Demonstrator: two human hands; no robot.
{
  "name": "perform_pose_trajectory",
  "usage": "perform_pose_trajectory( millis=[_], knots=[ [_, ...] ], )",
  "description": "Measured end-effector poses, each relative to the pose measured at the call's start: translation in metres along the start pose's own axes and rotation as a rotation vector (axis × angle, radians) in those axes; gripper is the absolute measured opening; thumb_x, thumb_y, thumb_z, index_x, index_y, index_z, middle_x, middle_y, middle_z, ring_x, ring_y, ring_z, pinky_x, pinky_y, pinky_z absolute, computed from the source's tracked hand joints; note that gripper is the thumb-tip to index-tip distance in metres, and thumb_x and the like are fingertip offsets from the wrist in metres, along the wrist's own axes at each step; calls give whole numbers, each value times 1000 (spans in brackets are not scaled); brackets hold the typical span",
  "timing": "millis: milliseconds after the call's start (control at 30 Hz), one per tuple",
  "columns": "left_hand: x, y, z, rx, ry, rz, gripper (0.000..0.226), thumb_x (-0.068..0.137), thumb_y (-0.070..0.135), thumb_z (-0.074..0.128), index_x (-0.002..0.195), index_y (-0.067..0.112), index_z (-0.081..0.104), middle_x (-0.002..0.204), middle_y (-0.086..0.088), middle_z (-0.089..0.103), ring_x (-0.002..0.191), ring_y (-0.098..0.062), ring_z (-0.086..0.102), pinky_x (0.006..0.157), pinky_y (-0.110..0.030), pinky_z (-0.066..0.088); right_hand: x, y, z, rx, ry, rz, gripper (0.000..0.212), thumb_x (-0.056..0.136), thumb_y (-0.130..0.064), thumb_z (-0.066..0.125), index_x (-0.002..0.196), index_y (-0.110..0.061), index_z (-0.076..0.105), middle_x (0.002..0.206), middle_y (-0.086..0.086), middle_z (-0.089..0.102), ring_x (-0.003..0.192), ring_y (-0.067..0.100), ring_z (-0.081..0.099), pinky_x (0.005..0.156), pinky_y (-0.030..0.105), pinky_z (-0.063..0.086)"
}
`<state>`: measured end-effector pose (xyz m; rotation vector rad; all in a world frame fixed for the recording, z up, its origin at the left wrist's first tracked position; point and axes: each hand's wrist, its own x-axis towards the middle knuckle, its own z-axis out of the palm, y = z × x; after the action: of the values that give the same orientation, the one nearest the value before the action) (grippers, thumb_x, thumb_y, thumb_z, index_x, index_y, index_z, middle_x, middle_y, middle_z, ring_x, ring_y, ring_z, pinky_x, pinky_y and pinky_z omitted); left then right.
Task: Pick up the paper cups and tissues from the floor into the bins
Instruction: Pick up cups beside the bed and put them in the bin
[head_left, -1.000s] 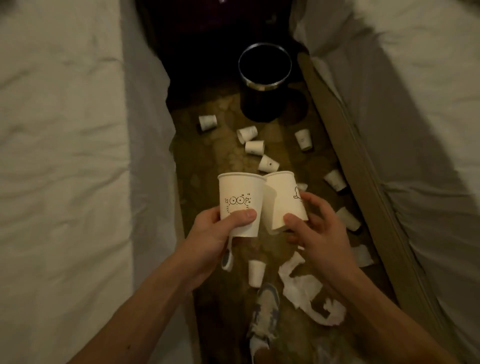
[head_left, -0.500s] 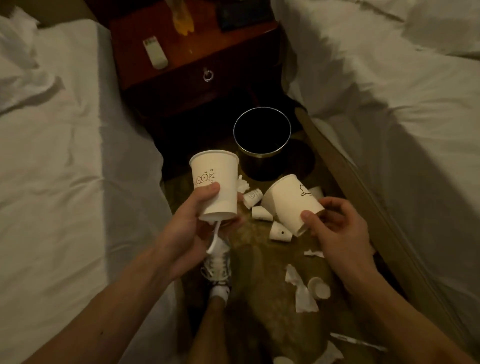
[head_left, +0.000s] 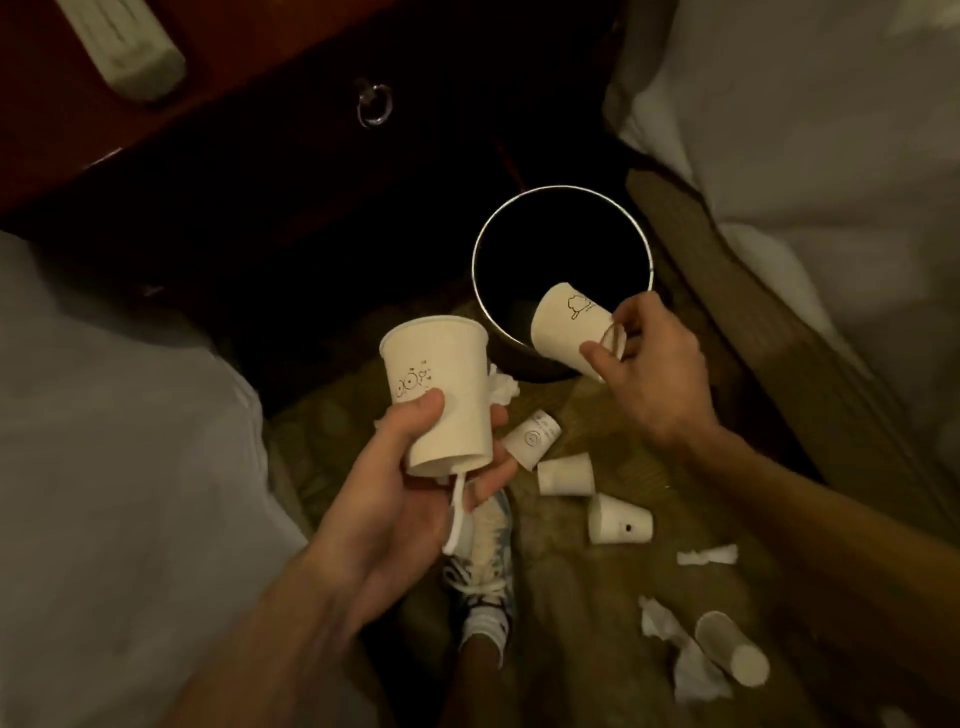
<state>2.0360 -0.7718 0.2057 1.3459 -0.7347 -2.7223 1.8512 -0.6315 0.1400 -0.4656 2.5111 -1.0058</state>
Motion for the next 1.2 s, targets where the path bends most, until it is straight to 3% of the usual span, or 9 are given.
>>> perform_pose_trajectory(
  millis=[267, 467, 567, 633, 733, 867, 967, 1067, 1200],
  knots=[
    [56, 42, -38, -48, -32, -106, 72, 49, 40, 94, 111, 11, 73, 111, -19, 70, 86, -24, 71, 79, -38, 58, 73, -7, 55, -188, 44, -60, 35, 90, -26, 66, 120, -17, 49, 121, 8, 54, 100, 13, 50, 78, 29, 46],
    [80, 51, -44, -108, -35, -176, 83, 51, 41, 93, 121, 5, 67, 112, -19, 69, 85, -24, 69, 91, -45, 55, 87, 2, 79, -368, -264, 58, 36, 89, -26, 67, 120, -16, 51, 121, 7, 58, 98, 16, 55, 75, 29, 42],
    [85, 60, -41, -60, -64, -204, 71, 53, 45, 91, 111, 8, 74, 108, -15, 69, 80, -22, 67, 100, -47, 45, 90, 0, 81, -346, -355, 164, 33, 92, -29, 64, 121, -16, 54, 118, 5, 62, 105, 21, 61, 86, 34, 50],
    [90, 72, -38, -73, -84, -202, 70, 53, 44, 91, 110, 6, 74, 108, -15, 68, 81, -21, 67, 94, -45, 52, 92, -9, 80, -274, -342, 182, 28, 94, -31, 61, 117, -16, 59, 111, 0, 65, 98, 12, 62, 83, 23, 49],
    [94, 77, -37, -168, -95, -217, 87, 52, 37, 93, 126, 1, 64, 111, -17, 67, 83, -22, 68, 88, -41, 57, 74, -33, 76, -69, -262, 199, 17, 95, -38, 57, 102, -23, 64, 85, -17, 64, 73, -9, 59, 59, 3, 40],
    [86, 60, -31, -217, -173, -352, 76, 49, 34, 94, 114, 2, 71, 103, -14, 68, 77, -21, 67, 88, -39, 57, 25, -51, 65, 483, -482, 586, 30, 97, -47, 49, 102, -23, 66, 91, -4, 73, 69, 6, 66, 58, 20, 49],
    [84, 49, -24, -242, -162, -397, 76, 46, 32, 96, 112, 3, 73, 100, -15, 68, 76, -23, 67, 81, -41, 60, 14, -53, 53, 848, -569, 809, 25, 100, -29, 48, 106, -12, 67, 88, 4, 72, 66, 11, 64, 58, 25, 44],
    [89, 41, -19, -177, -210, -407, 72, 51, 36, 92, 114, 4, 73, 100, -11, 69, 83, -21, 68, 93, -42, 54, 16, -46, 45, 967, -484, 869, 21, 97, -17, 52, 109, -4, 64, 79, 5, 68, 60, 8, 61, 53, 21, 42],
    [89, 34, -15, -44, -156, -337, 72, 57, 43, 87, 119, 11, 71, 111, -10, 68, 102, -24, 66, 109, -53, 35, 20, -36, 23, 846, -350, 732, 21, 94, -23, 59, 100, -3, 64, 73, 5, 68, 63, 13, 62, 55, 20, 51]
  ],
)
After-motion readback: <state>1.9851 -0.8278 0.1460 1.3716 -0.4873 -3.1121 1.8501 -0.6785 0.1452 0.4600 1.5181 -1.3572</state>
